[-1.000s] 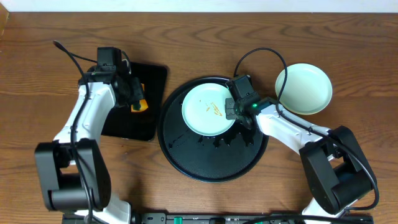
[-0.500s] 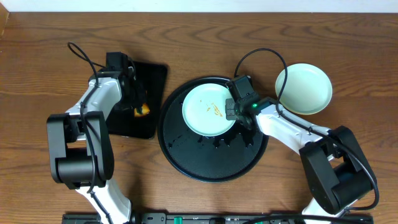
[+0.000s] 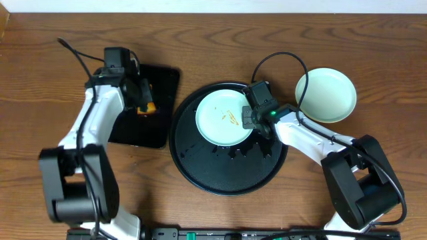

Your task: Clean dirty plates on tray and stack at the side

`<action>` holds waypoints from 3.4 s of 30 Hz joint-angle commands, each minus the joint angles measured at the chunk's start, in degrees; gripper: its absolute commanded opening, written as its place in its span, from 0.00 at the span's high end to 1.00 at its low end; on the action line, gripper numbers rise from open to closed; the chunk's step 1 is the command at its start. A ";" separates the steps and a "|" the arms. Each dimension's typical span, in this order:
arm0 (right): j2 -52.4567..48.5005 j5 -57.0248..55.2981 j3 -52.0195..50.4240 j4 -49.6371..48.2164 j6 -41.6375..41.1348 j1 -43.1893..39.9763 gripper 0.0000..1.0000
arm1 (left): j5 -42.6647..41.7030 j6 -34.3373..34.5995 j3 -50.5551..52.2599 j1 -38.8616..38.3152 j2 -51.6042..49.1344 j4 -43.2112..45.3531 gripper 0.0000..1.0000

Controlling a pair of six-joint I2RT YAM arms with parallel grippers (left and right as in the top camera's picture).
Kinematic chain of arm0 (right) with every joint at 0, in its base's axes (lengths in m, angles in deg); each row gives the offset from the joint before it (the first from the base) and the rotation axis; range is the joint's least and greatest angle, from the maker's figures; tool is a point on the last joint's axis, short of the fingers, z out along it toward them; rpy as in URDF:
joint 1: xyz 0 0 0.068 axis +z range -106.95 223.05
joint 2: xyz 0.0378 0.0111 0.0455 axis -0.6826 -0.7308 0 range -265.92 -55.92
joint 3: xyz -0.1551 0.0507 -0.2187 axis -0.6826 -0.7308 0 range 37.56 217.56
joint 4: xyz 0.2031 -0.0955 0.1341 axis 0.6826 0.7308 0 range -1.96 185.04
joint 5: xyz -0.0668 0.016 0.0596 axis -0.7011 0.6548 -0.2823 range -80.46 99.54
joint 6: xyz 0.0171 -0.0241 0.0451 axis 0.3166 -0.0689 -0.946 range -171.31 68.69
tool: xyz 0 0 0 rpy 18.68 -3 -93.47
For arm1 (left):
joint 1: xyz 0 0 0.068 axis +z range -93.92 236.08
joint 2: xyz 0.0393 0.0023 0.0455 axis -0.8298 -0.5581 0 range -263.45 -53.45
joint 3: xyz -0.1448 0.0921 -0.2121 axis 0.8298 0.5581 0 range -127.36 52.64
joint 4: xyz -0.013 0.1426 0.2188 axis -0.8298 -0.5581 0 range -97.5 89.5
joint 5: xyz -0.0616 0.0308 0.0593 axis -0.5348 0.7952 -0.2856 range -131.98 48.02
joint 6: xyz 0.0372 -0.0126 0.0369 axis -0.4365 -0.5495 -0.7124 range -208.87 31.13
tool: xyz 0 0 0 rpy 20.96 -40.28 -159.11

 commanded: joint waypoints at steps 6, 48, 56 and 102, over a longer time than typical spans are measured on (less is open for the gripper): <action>-0.50 -1.68 0.85 0.26 -0.39 -0.37 0.99 | 2.23 -0.72 1.46 0.09 -4.46 1.22 0.92; -0.50 -1.66 0.85 0.31 -0.39 -0.37 0.99 | 2.21 -0.74 -0.42 0.09 0.98 0.20 0.93; -0.50 -1.68 0.85 0.31 -0.39 -0.37 0.99 | 2.23 -2.23 -0.42 0.09 5.38 6.71 0.93; -0.50 -1.68 0.85 0.28 -0.39 -0.37 0.99 | 4.98 -9.33 -0.39 0.09 19.58 16.28 0.93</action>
